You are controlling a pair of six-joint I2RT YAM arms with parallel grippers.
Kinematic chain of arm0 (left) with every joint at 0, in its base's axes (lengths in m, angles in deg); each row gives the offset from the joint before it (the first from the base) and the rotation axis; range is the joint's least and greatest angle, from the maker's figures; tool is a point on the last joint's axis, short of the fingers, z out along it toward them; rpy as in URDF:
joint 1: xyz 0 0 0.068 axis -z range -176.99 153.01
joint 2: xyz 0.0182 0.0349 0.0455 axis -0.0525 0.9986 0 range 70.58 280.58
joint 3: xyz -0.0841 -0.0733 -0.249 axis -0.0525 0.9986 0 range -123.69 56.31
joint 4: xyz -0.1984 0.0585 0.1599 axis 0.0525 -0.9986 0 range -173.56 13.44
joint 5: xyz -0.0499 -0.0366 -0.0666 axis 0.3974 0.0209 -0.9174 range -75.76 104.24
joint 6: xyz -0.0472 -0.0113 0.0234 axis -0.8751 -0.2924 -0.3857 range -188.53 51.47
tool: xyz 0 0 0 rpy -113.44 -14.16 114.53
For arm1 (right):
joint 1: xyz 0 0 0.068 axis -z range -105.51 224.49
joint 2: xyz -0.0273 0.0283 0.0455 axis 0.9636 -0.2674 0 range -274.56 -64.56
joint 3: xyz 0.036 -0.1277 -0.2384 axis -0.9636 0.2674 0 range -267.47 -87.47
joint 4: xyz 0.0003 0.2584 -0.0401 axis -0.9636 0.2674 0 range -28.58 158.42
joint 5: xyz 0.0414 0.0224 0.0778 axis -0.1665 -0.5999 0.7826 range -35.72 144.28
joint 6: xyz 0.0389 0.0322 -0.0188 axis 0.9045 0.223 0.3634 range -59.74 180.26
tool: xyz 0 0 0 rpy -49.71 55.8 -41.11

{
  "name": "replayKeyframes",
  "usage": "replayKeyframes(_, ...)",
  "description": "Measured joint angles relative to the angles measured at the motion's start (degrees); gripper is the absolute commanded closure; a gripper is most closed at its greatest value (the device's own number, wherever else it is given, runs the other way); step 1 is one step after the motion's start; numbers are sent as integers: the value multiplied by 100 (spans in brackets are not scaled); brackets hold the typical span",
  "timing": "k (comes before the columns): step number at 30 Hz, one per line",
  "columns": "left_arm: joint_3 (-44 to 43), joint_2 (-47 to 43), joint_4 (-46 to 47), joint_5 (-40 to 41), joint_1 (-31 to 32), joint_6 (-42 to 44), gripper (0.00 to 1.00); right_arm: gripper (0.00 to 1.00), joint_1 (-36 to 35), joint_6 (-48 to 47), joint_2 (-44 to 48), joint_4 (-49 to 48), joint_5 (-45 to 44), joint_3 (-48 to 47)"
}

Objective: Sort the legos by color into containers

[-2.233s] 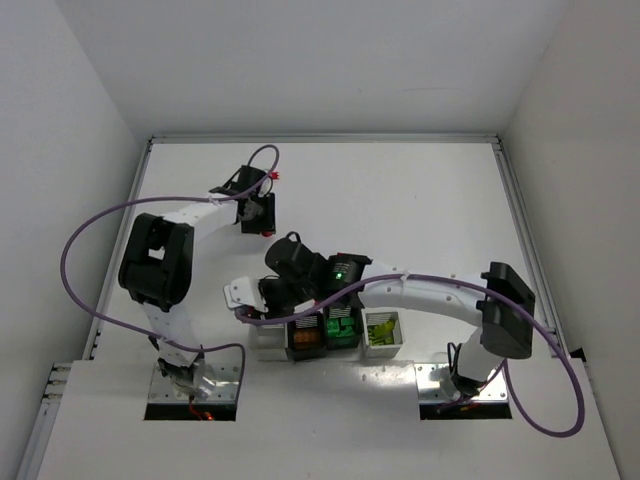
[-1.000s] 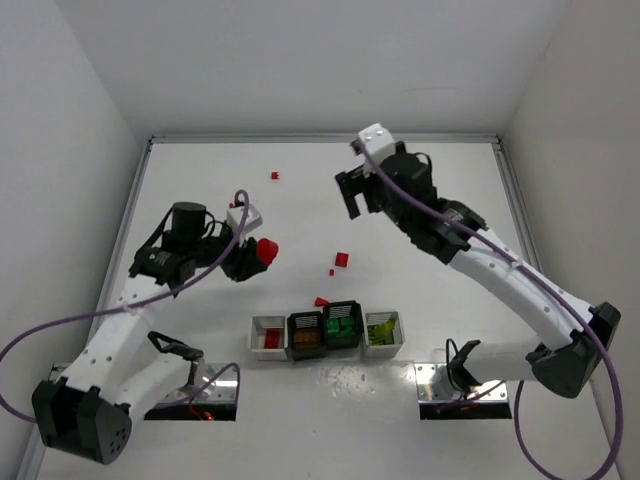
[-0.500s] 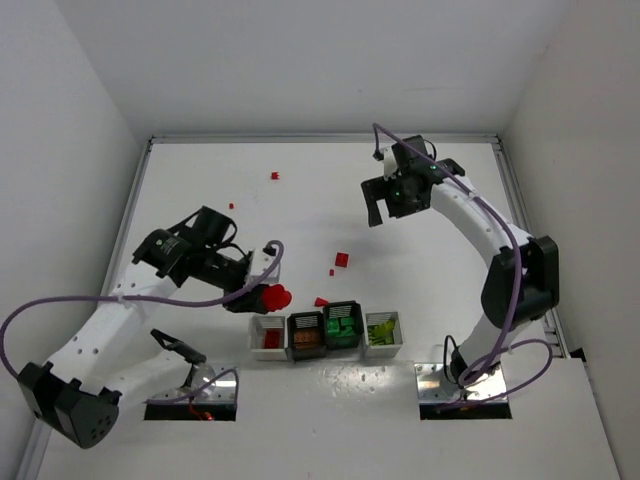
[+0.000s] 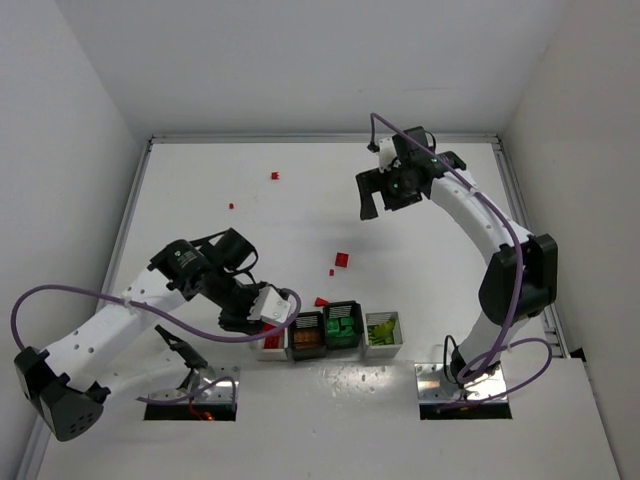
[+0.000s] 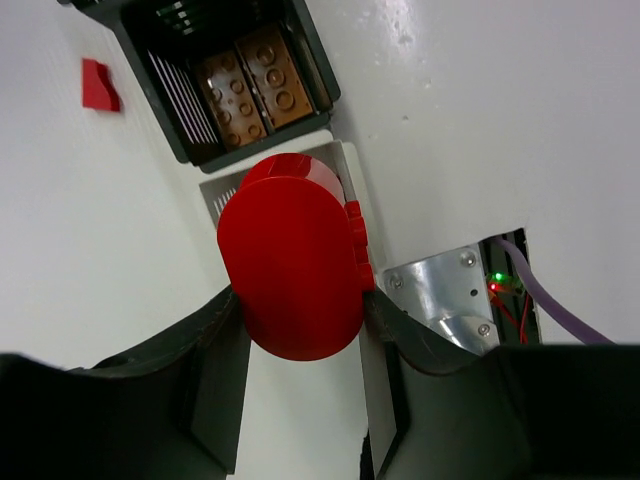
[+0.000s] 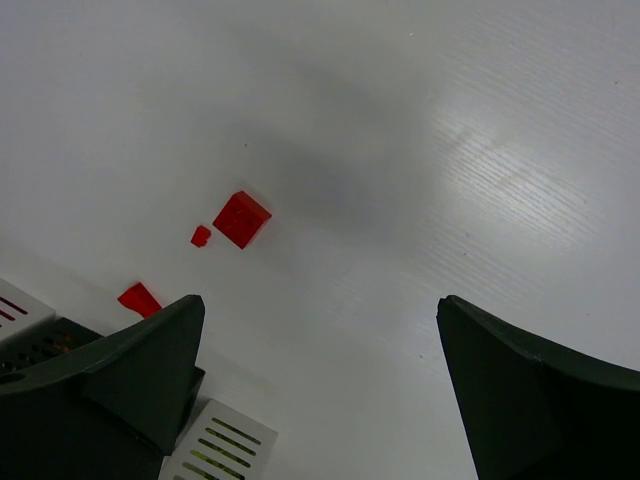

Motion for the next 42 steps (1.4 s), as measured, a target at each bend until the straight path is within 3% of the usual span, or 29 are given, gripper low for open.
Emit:
replayKeyframes(9,153,240,129,343,0,-28,53,1,0,-282,0,13,354,26)
replayKeyframes(16,155,234,304,481,0,-140,43,1,-35,-455,-2,22,553,50)
replayKeyframes(19,155,184,374,533,0,-168,31,1,-39,-531,-2,26,592,52)
replayKeyframes(22,157,39,452,562,0,-188,28,1,-39,-579,-2,28,612,59)
replayKeyframes(28,157,-398,1078,710,-66,-785,27,11,-68,-693,-20,35,702,153)
replayKeyframes(32,157,-616,2144,1102,-262,-1856,22,11,-179,-776,-155,48,708,254)
replayKeyframes(37,59,-481,3200,1934,-573,-3530,27,8,-608,-960,-656,267,682,262)
replayKeyframes(42,35,-358,3685,2789,-903,-4852,29,7,-1106,-1102,-1023,280,466,326)
